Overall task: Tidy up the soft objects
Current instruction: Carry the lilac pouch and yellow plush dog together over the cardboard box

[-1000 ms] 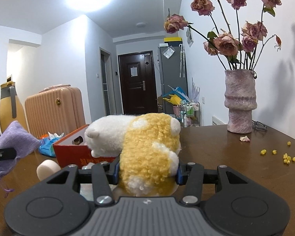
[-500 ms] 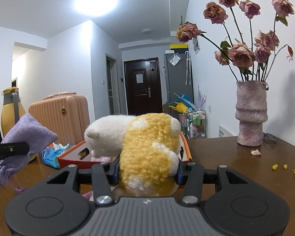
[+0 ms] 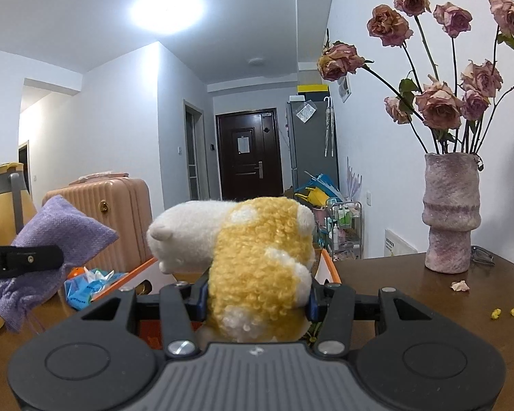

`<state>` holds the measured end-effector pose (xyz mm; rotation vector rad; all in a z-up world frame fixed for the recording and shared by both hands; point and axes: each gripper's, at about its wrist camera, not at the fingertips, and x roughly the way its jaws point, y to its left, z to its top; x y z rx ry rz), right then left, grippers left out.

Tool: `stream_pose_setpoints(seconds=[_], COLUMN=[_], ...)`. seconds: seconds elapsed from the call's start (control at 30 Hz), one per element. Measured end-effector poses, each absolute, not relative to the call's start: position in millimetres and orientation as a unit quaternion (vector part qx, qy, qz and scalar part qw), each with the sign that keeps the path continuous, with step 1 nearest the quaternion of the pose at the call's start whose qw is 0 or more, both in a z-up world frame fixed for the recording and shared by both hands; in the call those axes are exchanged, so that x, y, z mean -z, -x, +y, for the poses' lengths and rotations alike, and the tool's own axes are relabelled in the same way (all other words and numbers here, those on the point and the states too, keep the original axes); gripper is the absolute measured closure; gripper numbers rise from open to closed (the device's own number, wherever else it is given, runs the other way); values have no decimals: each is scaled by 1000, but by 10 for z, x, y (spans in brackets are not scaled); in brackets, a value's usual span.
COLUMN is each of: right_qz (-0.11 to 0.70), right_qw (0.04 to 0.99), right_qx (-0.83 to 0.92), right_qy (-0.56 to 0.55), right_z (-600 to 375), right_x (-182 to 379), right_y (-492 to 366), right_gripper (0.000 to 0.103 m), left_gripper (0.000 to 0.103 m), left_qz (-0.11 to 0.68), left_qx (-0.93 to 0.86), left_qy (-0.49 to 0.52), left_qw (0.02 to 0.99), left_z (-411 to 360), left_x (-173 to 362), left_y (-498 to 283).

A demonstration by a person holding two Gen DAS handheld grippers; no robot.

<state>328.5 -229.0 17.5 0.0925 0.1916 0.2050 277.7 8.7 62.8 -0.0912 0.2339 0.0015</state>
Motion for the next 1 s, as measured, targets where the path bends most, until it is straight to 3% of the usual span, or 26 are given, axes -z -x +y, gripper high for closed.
stream_pose_setpoints(seconds=[1.0], right_qz=[114], right_qw=[988], right_qx=[-104], right_qy=[-19], right_z=[-2107], right_x=[-161], right_y=[-4030], right_gripper=[55], left_gripper=[61], left_qz=[126], left_qx=[-17], left_qy=[59], left_qw=[990], left_z=[166], left_x=[-579], left_y=[-3582])
